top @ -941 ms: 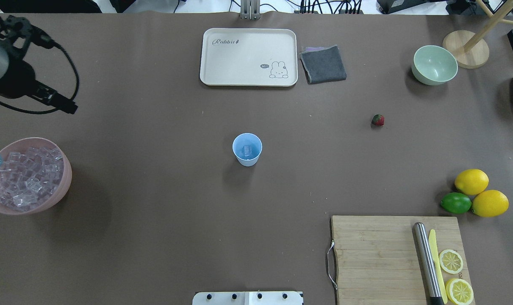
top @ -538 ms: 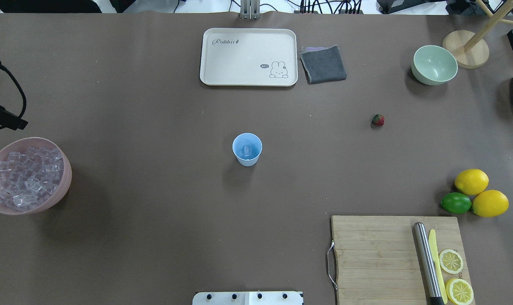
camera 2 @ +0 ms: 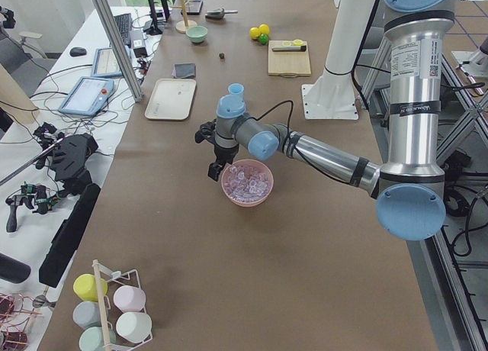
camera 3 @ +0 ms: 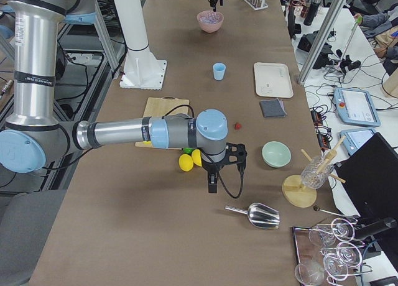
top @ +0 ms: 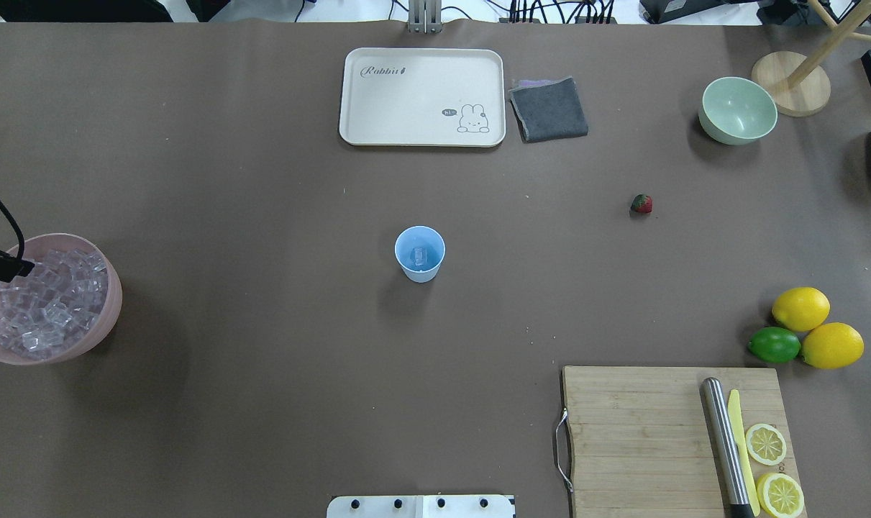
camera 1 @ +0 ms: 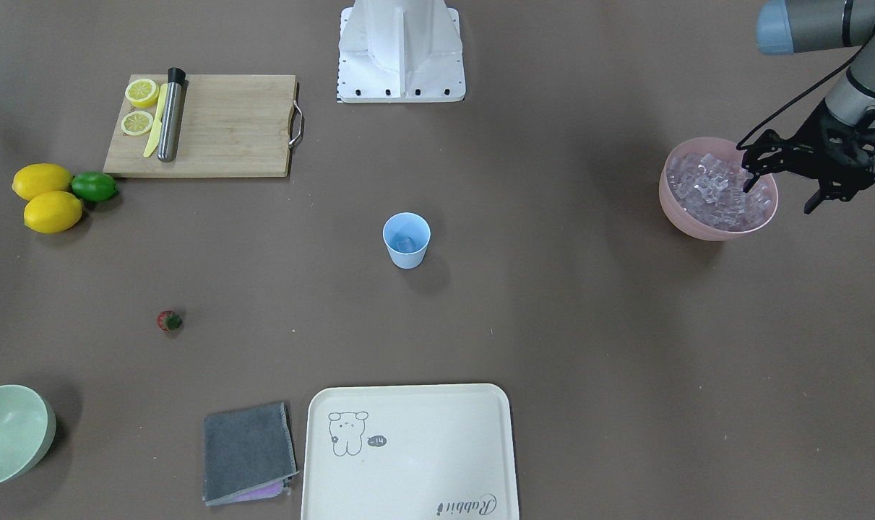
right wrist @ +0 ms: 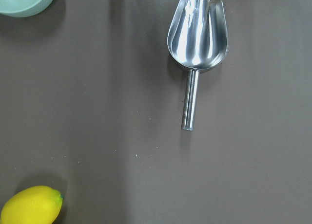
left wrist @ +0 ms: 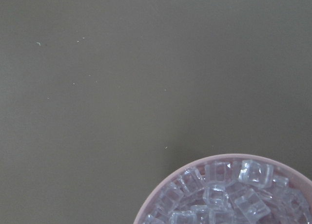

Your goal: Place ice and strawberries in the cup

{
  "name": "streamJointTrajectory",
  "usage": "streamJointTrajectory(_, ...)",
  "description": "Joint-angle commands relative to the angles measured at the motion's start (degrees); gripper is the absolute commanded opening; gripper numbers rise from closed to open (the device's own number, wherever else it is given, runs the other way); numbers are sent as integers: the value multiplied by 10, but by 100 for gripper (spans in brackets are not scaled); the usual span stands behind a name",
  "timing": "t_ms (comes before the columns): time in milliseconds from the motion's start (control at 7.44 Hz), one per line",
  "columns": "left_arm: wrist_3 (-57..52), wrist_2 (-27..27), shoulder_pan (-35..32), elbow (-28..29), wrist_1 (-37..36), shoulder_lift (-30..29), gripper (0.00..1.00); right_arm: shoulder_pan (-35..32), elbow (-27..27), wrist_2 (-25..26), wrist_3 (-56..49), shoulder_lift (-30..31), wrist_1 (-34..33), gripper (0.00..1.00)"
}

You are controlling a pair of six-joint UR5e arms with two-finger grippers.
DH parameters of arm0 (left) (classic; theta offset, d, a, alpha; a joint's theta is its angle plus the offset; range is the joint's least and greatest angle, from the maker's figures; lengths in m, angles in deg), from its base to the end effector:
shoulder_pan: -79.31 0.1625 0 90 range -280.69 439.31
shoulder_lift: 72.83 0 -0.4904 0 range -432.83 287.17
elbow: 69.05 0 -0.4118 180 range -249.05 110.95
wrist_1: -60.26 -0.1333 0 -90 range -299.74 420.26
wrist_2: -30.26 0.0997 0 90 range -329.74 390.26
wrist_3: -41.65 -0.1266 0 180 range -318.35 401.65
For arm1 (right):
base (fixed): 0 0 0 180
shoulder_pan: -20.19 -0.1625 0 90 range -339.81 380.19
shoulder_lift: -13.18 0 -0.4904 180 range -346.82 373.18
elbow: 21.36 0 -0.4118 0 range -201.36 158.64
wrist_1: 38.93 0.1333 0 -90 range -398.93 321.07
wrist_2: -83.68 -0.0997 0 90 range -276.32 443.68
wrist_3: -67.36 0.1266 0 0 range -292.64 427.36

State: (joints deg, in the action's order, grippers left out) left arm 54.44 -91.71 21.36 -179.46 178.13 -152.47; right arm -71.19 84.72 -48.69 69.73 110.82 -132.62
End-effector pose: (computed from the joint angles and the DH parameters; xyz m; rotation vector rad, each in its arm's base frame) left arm 0.1890 -0.4267 0.5965 0.3945 0.7496 0.5006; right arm 0.0588 -0.4480 0.6731 0.0727 -0.7397 0.0318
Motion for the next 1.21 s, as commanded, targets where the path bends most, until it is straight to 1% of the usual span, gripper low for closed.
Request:
streamJointTrajectory(0,-62,2,16,4,51,33,88,1,0,0,-1,0,0,100)
streamJointTrajectory(403,-198,4,16,14,51,38,85,1,0,0,0,0,0,100)
streamJointTrajectory(538,-206,4,16,13,51,38,84,1,0,0,0,0,0,100)
streamJointTrajectory(672,-215,6,17,13,51,37,80,1,0,0,0,0,0,100)
streamJointTrajectory(806,-246,15,17,13,51,37,80,1,0,0,0,1,0,100)
streamJointTrajectory(1075,-268,19,18,13,51,39,80,1,-1,0,0,1,0,100)
